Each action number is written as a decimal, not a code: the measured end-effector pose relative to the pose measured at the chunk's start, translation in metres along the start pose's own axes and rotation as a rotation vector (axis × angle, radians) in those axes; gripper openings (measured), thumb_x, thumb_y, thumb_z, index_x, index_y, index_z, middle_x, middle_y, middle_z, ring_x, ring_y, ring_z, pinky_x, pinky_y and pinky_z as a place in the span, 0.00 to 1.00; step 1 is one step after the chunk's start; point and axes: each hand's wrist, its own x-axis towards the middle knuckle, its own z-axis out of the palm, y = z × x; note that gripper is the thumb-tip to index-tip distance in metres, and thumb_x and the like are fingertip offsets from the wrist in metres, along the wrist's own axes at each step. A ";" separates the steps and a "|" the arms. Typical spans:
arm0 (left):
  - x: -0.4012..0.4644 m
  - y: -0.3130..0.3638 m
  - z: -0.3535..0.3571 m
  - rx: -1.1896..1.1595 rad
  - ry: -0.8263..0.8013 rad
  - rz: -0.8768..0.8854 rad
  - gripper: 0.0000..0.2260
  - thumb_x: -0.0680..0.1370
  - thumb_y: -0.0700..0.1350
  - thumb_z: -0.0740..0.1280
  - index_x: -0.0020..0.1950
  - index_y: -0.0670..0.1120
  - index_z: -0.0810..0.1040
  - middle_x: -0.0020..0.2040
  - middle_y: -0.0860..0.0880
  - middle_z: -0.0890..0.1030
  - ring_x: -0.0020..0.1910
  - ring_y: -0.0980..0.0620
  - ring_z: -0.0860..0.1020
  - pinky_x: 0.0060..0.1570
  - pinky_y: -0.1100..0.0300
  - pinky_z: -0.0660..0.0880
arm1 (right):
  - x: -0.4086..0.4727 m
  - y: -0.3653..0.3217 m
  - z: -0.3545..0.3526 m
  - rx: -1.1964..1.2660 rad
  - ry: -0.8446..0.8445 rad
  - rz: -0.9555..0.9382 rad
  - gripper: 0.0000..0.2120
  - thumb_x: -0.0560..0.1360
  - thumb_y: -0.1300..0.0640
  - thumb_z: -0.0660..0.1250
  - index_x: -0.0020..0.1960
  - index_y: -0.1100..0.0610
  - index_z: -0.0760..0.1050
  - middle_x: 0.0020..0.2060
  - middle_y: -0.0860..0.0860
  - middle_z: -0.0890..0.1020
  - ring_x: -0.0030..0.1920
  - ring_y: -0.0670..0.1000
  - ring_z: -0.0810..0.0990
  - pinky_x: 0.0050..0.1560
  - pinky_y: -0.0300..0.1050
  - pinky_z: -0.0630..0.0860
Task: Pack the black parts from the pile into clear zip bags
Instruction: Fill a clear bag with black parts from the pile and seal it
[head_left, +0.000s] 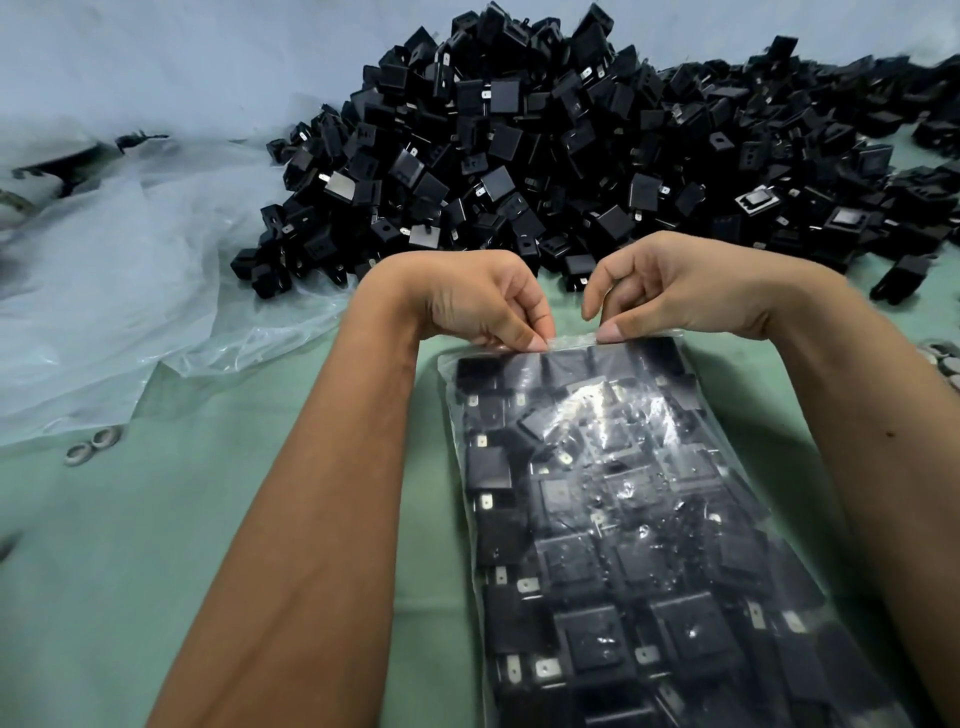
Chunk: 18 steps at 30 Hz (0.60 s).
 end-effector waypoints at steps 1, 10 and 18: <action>0.001 0.001 0.001 -0.015 0.001 0.015 0.04 0.78 0.32 0.70 0.49 0.39 0.82 0.34 0.48 0.82 0.31 0.57 0.76 0.33 0.68 0.71 | 0.003 -0.003 0.001 -0.050 -0.033 0.012 0.05 0.75 0.56 0.76 0.51 0.53 0.84 0.42 0.61 0.87 0.37 0.53 0.82 0.43 0.45 0.77; -0.003 0.006 0.005 -0.002 0.183 -0.057 0.07 0.75 0.39 0.76 0.51 0.41 0.82 0.36 0.47 0.83 0.32 0.55 0.77 0.33 0.65 0.74 | 0.016 -0.008 0.013 -0.170 -0.102 0.012 0.09 0.74 0.46 0.75 0.42 0.50 0.87 0.26 0.45 0.76 0.27 0.42 0.69 0.29 0.32 0.67; -0.045 -0.027 0.003 -0.219 0.304 -0.250 0.14 0.79 0.49 0.73 0.46 0.38 0.83 0.36 0.41 0.84 0.34 0.46 0.85 0.32 0.61 0.81 | 0.016 -0.005 0.017 -0.095 -0.084 -0.033 0.08 0.72 0.48 0.74 0.43 0.52 0.87 0.33 0.53 0.86 0.31 0.47 0.81 0.30 0.37 0.75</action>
